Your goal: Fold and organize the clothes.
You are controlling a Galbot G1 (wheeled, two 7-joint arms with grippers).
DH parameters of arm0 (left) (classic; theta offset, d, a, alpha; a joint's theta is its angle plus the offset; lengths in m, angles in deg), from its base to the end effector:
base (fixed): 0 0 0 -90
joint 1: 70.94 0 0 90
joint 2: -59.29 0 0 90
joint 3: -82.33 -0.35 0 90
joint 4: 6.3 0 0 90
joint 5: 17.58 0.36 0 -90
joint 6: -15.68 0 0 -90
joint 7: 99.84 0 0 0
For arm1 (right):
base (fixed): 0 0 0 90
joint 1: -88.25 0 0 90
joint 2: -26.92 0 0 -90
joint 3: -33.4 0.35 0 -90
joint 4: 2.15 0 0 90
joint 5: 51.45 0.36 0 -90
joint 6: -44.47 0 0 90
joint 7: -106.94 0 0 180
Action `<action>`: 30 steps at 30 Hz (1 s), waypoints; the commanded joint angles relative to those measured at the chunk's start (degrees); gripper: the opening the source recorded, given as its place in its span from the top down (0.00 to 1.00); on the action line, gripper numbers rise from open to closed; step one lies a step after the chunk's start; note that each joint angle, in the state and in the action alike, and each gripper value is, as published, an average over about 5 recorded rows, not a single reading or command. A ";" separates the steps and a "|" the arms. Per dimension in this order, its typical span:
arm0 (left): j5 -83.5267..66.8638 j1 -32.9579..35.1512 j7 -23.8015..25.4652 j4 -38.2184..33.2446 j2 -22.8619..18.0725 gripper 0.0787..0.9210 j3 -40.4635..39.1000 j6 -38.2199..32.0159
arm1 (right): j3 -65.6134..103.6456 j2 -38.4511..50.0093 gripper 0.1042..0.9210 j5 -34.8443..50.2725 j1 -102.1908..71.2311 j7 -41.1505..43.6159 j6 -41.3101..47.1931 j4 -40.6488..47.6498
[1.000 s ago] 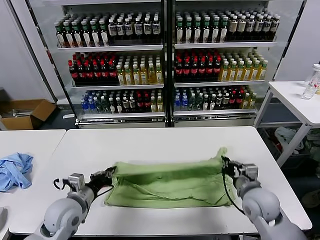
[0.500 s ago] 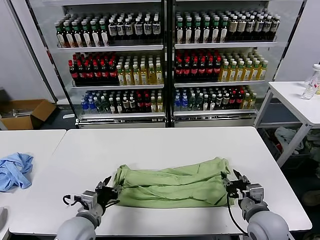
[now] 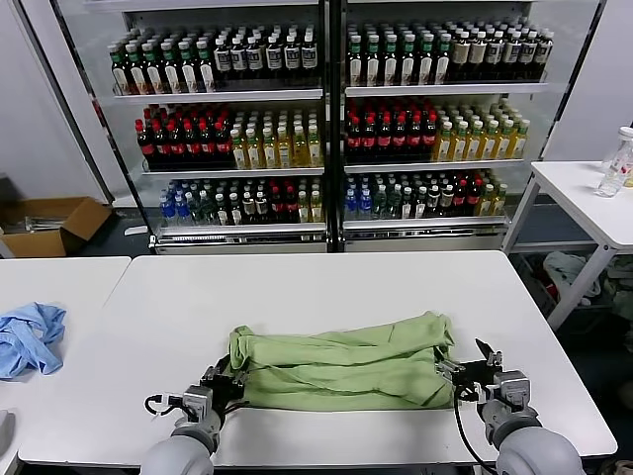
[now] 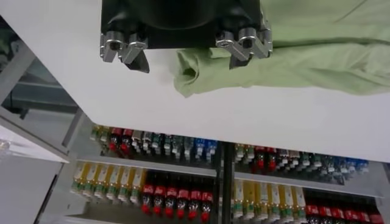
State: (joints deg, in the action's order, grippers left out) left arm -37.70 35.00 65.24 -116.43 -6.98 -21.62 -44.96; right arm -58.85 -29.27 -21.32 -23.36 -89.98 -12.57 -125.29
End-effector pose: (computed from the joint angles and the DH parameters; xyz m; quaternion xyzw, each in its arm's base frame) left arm 0.2496 0.0164 -0.3207 -0.0490 -0.9614 -0.0647 0.2629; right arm 0.2307 -0.0754 -0.2354 0.0210 -0.9714 0.0754 0.2244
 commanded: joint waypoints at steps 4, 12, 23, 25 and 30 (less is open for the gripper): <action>-12.91 0.27 0.26 0.47 -0.49 0.74 5.93 0.51 | 1.10 0.37 0.12 0.63 -0.93 -0.25 -0.08 -1.13; -20.98 3.46 -0.26 -3.00 6.32 0.97 22.86 0.27 | 2.25 1.32 0.12 2.09 -0.13 -0.58 -0.97 -1.52; -48.09 4.65 -3.78 -15.30 8.44 0.98 33.12 -0.21 | 1.95 2.08 0.12 2.65 0.72 -0.41 -1.49 -1.45; -54.62 4.60 -3.81 -20.52 4.55 0.98 29.03 -0.82 | 1.91 2.25 0.12 2.66 0.67 -0.35 -1.57 -1.39; -56.26 3.15 -2.86 -24.96 -5.14 0.98 13.70 -3.30 | 1.40 2.65 0.12 2.63 1.12 -0.27 -1.72 -0.97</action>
State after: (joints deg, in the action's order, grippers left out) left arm -76.88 38.60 62.81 -130.05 -3.00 2.02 -46.13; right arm -57.48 -26.63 -18.84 -22.26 -90.24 -14.25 -126.32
